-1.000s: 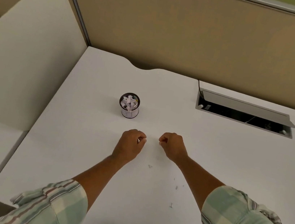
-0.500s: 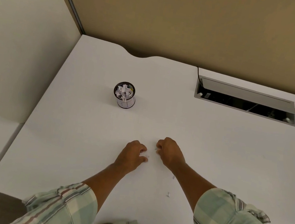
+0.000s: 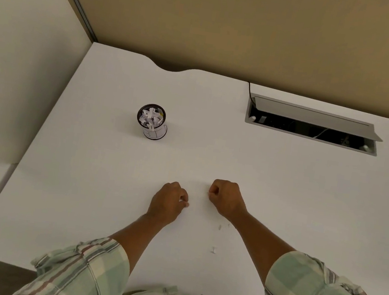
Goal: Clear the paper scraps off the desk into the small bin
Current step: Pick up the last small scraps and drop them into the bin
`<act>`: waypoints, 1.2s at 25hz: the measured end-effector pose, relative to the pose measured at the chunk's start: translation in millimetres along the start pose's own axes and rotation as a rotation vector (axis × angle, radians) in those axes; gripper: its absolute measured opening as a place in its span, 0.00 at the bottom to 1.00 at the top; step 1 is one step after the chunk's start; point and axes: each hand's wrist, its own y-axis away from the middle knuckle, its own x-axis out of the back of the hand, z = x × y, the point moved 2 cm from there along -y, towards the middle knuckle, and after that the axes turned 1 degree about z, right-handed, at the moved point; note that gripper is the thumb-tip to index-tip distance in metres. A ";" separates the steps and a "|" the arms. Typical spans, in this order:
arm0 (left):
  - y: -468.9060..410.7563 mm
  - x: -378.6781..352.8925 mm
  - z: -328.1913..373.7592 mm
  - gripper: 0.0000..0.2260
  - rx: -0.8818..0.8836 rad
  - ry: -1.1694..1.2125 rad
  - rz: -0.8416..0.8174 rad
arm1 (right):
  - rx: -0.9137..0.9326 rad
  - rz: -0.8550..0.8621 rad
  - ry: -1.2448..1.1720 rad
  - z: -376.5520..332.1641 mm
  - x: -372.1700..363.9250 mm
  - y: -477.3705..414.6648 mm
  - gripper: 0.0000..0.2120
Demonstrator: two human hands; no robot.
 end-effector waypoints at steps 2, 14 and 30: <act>0.4 0.7 1.3 0.02 0.029 0.016 0.007 | -0.053 0.034 -0.080 14.9 11.1 5.9 0.05; 25.4 -45.4 40.2 0.06 0.034 0.236 -0.026 | -0.162 0.041 -0.164 88.2 10.2 66.6 0.10; 17.5 -76.0 80.8 0.08 -0.091 -0.083 0.011 | -0.065 0.024 0.085 88.2 -23.0 88.3 0.08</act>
